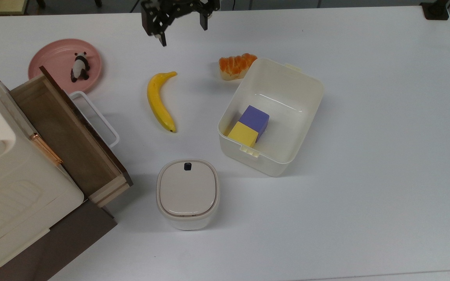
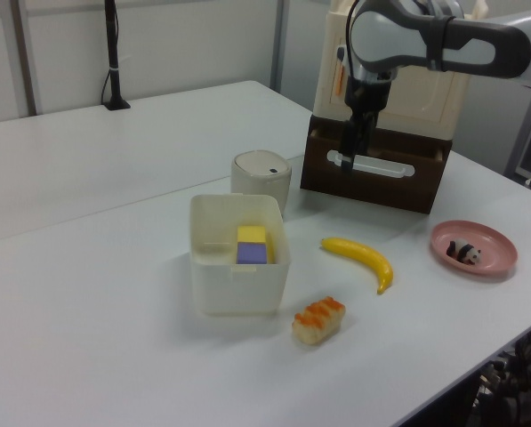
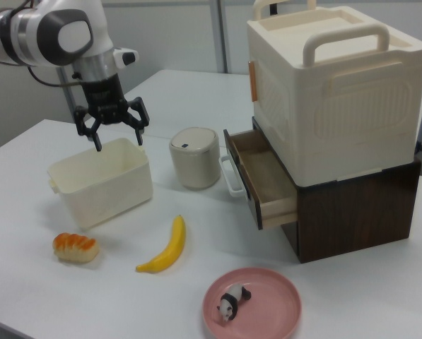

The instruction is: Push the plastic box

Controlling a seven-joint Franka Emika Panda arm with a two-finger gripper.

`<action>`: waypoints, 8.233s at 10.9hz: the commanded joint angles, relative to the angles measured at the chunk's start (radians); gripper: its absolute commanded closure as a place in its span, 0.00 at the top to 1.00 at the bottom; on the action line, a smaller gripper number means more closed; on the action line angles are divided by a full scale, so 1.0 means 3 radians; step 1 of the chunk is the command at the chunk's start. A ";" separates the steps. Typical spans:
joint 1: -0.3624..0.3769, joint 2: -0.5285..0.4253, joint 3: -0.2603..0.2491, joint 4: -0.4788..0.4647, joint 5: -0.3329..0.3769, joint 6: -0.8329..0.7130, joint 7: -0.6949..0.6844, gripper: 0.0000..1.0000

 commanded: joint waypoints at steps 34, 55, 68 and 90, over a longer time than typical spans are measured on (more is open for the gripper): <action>0.0458 0.0710 0.0282 -0.0463 -0.0256 0.1379 -0.0491 1.00; 0.0341 0.0124 0.0358 -0.0084 -0.0276 0.0789 -0.0476 1.00; -0.0120 -0.0389 0.0093 0.0044 0.0220 -0.0446 0.1902 1.00; -0.0099 -0.0057 0.0047 0.0386 0.0281 -0.0236 0.1897 1.00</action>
